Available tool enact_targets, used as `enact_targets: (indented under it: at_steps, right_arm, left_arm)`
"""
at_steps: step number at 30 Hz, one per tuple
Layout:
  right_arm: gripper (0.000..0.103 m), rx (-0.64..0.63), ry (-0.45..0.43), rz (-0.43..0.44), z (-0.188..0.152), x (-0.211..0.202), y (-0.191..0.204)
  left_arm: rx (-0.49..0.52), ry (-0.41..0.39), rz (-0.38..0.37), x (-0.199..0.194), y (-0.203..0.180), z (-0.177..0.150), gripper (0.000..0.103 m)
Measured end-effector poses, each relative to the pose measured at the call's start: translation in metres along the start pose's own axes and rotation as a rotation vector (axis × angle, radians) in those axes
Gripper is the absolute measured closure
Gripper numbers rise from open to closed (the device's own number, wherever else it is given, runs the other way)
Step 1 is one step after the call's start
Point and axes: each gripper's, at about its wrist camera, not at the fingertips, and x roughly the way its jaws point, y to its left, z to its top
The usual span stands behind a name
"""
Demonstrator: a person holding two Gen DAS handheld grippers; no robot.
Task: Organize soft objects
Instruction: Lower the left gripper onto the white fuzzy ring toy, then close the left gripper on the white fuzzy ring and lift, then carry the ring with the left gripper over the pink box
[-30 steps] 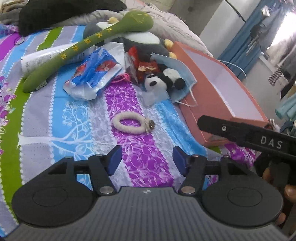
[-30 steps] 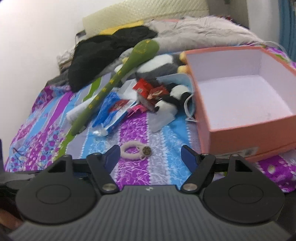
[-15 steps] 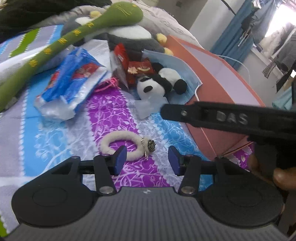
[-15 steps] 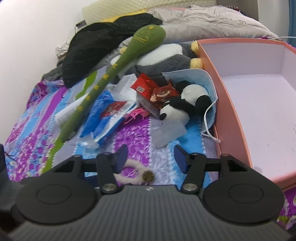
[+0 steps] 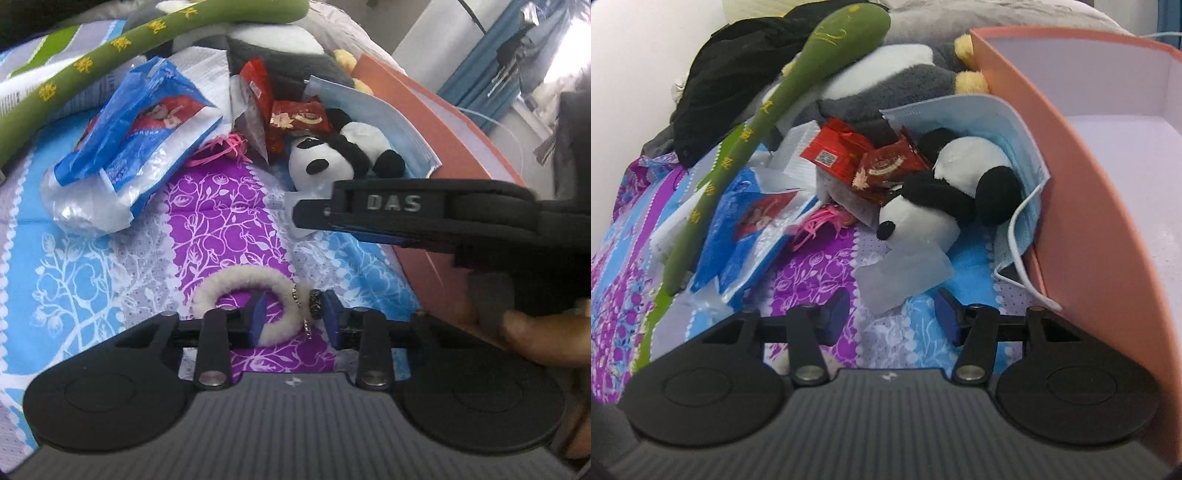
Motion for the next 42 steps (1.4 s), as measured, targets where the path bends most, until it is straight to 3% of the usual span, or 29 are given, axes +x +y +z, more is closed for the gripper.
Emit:
enact_targets:
  at_steps: [2, 5, 7, 10, 13, 27, 29, 42]
  right_arm:
    - [0.048, 0.009, 0.010, -0.007, 0.001, 0.008, -0.002]
    - [0.048, 0.037, -0.004, 0.017, 0.003, 0.014, -0.006]
    - [0.062, 0.031, -0.013, 0.028, 0.004, 0.015, -0.006]
    - [0.073, 0.007, -0.040, 0.031, 0.002, 0.007, 0.000]
    - [0.077, -0.009, -0.059, 0.024, -0.002, -0.003, 0.002]
    - [0.080, -0.052, -0.097, 0.055, -0.023, -0.060, 0.021]
    - [0.087, -0.059, -0.104, 0.063, -0.027, -0.072, 0.025]
    - [0.090, -0.089, -0.172, 0.077, -0.048, -0.146, 0.039]
  left_arm:
    - [-0.018, 0.002, -0.010, 0.000, 0.000, 0.000, 0.081]
    - [-0.022, -0.011, -0.005, -0.002, -0.004, -0.001, 0.083]
    - [-0.020, -0.016, -0.002, -0.006, -0.005, -0.003, 0.084]
    - [-0.023, -0.030, 0.013, -0.010, -0.007, -0.004, 0.087]
    - [-0.025, -0.040, 0.022, -0.016, -0.007, -0.006, 0.088]
    - [-0.068, -0.142, 0.066, -0.087, -0.007, -0.019, 0.088]
    - [-0.067, -0.162, 0.072, -0.101, -0.009, -0.021, 0.088]
    - [-0.074, -0.252, 0.060, -0.172, -0.032, -0.033, 0.088]
